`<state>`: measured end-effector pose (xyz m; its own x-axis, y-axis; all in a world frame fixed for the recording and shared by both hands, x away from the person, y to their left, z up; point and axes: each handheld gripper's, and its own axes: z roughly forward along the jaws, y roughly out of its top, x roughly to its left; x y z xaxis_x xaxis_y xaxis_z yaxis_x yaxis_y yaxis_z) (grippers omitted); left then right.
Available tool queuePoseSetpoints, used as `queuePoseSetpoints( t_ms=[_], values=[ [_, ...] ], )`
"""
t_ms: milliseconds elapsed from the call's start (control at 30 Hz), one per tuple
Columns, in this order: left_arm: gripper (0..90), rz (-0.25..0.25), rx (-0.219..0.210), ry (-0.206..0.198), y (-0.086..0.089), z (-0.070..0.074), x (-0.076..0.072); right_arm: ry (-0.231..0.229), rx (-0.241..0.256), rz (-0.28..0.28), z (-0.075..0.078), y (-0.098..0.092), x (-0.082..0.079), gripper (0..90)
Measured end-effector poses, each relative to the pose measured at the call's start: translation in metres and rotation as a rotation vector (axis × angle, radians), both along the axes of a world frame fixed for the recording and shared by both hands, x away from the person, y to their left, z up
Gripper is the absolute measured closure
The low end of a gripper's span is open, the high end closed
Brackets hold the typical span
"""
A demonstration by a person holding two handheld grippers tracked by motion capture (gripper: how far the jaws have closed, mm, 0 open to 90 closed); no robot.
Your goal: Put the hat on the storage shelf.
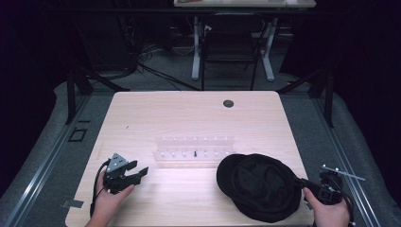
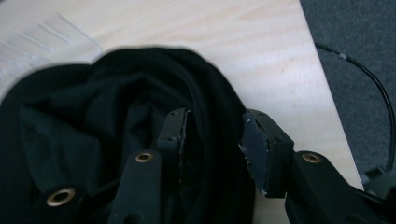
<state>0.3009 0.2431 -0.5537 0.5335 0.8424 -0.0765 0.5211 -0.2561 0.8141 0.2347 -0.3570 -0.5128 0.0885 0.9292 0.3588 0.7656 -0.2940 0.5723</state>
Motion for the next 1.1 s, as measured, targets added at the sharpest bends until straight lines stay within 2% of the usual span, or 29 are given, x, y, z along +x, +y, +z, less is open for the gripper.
queuePoseSetpoints(
  t_ms=[33, 100, 133, 167, 267, 300, 333, 400, 433, 467, 500, 567, 633, 667, 700, 733, 767, 800, 833, 867, 933, 1000, 1067, 1100],
  values=[
    [44.5, 0.001, -0.001, 0.001, 0.000, 0.000, 0.000, -0.009, 0.009, -0.010, -0.003, 0.002, -0.001, 59.9],
    [44.5, 0.002, -0.002, -0.001, -0.001, 0.000, -0.001, 0.023, -0.022, 0.008, -0.004, -0.001, -0.004, 60.5],
    [44.5, 0.002, -0.001, 0.000, -0.001, 0.000, -0.001, 0.016, -0.004, 0.005, -0.006, -0.002, -0.004, 61.2],
    [44.6, 0.001, 0.002, 0.003, -0.001, 0.000, -0.001, 0.028, -0.018, -0.005, -0.006, -0.003, -0.006, 61.9],
    [44.5, -0.005, 0.006, 0.006, -0.001, 0.000, -0.001, 0.037, -0.014, -0.023, -0.009, -0.008, -0.008, 64.6],
    [44.6, -0.005, 0.006, 0.008, -0.002, 0.000, -0.001, 0.059, -0.024, -0.020, -0.009, -0.011, -0.009, 65.9],
    [44.6, -0.004, 0.004, 0.005, -0.002, -0.001, -0.001, 0.055, -0.011, -0.026, -0.010, -0.011, -0.009, 66.2],
    [44.6, -0.004, 0.008, 0.011, -0.002, 0.000, -0.001, 0.080, -0.011, -0.010, -0.011, -0.014, -0.009, 67.3],
    [44.6, -0.004, 0.008, 0.009, -0.002, 0.000, -0.001, 0.064, 0.032, -0.024, -0.014, -0.013, -0.007, 70.1],
    [44.6, -0.002, 0.005, 0.004, -0.002, -0.001, -0.001, 0.075, 0.043, -0.019, -0.014, -0.013, -0.006, 72.2],
    [44.6, -0.002, 0.005, 0.004, -0.001, -0.001, -0.001, 0.136, -0.022, 0.039, -0.010, -0.019, -0.006, 74.7],
    [44.5, -0.002, 0.005, 0.004, -0.001, -0.001, -0.001, 0.149, 0.004, 0.052, -0.012, -0.018, -0.003, 80.0],
    [44.6, -0.004, 0.005, 0.006, -0.001, -0.001, -0.001, 0.157, -0.002, 0.051, -0.012, -0.019, -0.002, 81.5],
    [44.6, -0.003, 0.006, 0.005, -0.001, -0.001, -0.001, 0.138, 0.045, 0.030, -0.015, -0.017, 0.003, 85.2],
    [44.6, -0.002, 0.007, 0.007, -0.001, -0.001, -0.001, 0.152, 0.042, 0.042, -0.013, -0.018, 0.004, 86.0],
    [44.5, -0.002, 0.006, 0.007, -0.001, -0.001, -0.001, 0.124, 0.069, 0.029, -0.015, -0.016, 0.007, 86.4],
    [44.6, -0.002, 0.007, 0.007, -0.001, -0.001, -0.001, 0.161, 0.028, 0.053, -0.012, -0.019, 0.009, 86.5],
    [44.6, -0.002, 0.007, 0.007, -0.001, -0.001, -0.001, 0.162, 0.023, 0.058, -0.012, -0.019, 0.012, 86.6],
    [44.6, -0.002, 0.006, 0.007, -0.001, -0.001, -0.001, 0.181, 0.001, 0.079, -0.010, -0.021, 0.014, 86.6],
    [44.6, -0.003, 0.007, 0.007, -0.001, -0.001, -0.001, 0.171, 0.019, 0.072, -0.010, -0.020, 0.016, 86.6],
    [44.6, -0.003, 0.006, 0.007, -0.001, -0.001, -0.001, 0.182, 0.010, 0.080, -0.009, -0.021, 0.022, 86.6],
    [44.6, -0.003, 0.006, 0.007, -0.001, -0.001, -0.001, 0.160, 0.049, 0.077, -0.011, -0.021, 0.028, 86.5],
    [44.6, -0.003, 0.004, 0.006, -0.001, -0.001, -0.001, 0.177, 0.044, 0.088, -0.010, -0.021, 0.032, 86.4],
    [44.6, -0.002, 0.006, 0.007, -0.001, -0.001, -0.001, 0.208, 0.002, 0.100, -0.007, -0.023, 0.035, 86.3]
  ],
)
